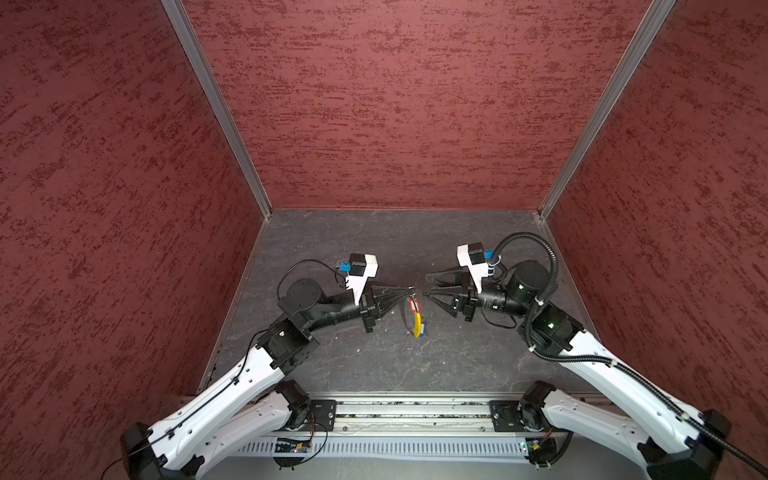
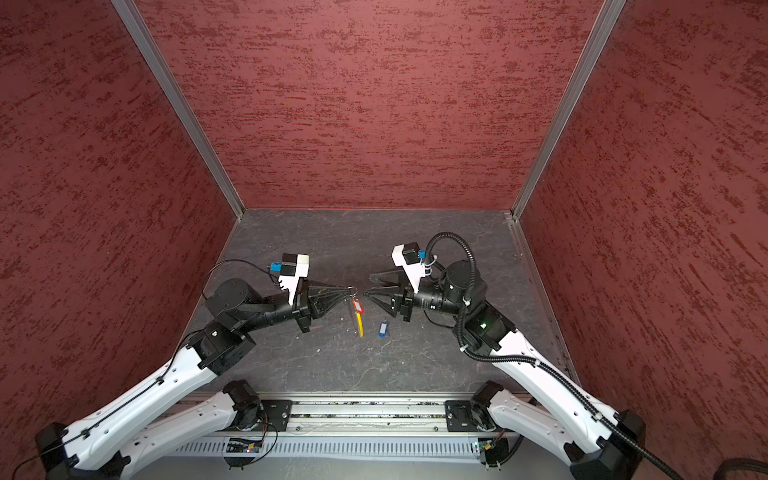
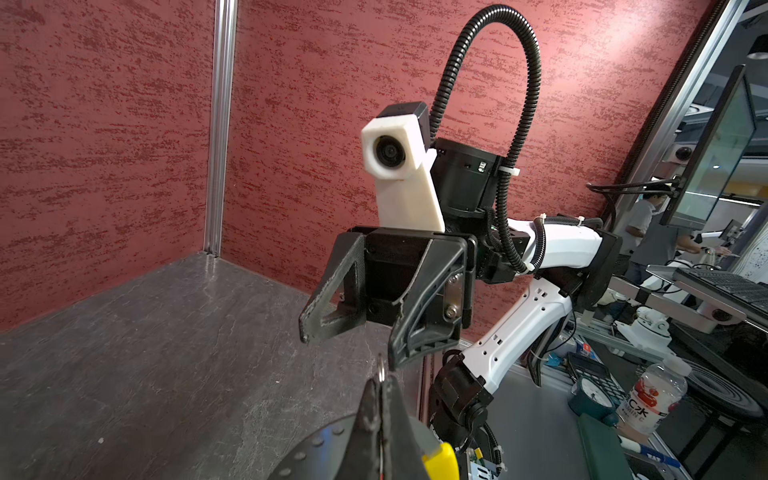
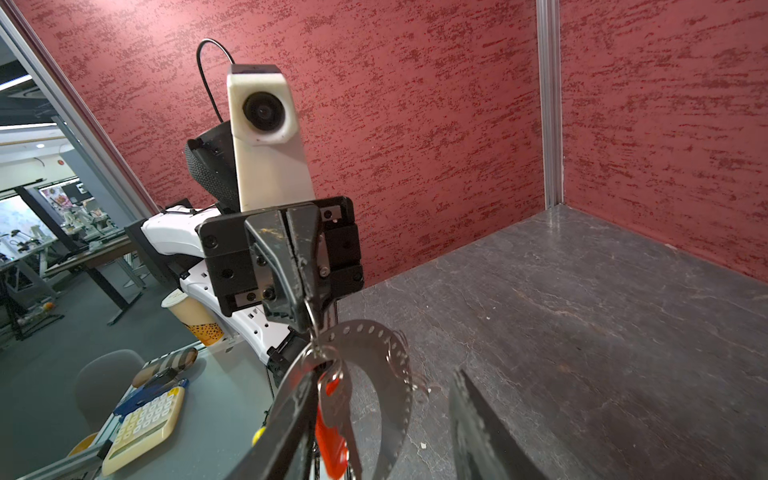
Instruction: Remove the keys from the keyring
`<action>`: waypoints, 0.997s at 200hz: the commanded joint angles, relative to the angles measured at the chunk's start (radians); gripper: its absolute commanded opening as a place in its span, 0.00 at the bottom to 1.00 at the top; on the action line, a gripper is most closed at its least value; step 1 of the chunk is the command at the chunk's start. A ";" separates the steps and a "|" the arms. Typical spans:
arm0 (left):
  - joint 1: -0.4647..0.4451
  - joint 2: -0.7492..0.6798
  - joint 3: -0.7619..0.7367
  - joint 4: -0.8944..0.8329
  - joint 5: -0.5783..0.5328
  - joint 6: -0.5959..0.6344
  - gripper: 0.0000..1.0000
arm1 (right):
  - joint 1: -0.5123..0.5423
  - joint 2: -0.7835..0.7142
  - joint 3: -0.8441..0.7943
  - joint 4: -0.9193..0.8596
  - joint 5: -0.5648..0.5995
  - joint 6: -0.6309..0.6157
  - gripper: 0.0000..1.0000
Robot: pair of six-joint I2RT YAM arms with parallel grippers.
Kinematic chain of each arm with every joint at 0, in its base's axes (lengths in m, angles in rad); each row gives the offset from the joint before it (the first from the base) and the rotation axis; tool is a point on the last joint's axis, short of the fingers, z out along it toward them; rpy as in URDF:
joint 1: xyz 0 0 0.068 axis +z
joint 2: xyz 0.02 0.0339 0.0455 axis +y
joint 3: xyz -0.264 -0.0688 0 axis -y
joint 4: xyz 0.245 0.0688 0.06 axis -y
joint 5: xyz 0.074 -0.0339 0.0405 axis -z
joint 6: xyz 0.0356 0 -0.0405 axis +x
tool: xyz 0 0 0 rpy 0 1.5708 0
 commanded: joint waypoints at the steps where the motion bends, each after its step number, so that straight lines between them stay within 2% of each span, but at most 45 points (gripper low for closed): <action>1: -0.008 -0.022 0.004 0.035 -0.036 0.026 0.00 | 0.017 -0.016 -0.001 -0.002 0.026 -0.052 0.51; 19: -0.009 -0.029 -0.011 0.056 -0.042 0.024 0.00 | 0.030 -0.022 -0.016 -0.011 0.064 -0.071 0.51; 77: -0.010 -0.021 -0.028 0.093 -0.057 0.012 0.00 | 0.093 0.016 -0.010 -0.027 0.088 -0.117 0.52; 124: -0.010 -0.012 -0.030 0.112 -0.025 0.000 0.00 | 0.120 0.052 0.021 -0.030 0.100 -0.141 0.52; 199: -0.010 -0.002 -0.034 0.115 -0.031 -0.013 0.00 | 0.146 0.076 0.049 0.001 0.074 -0.140 0.43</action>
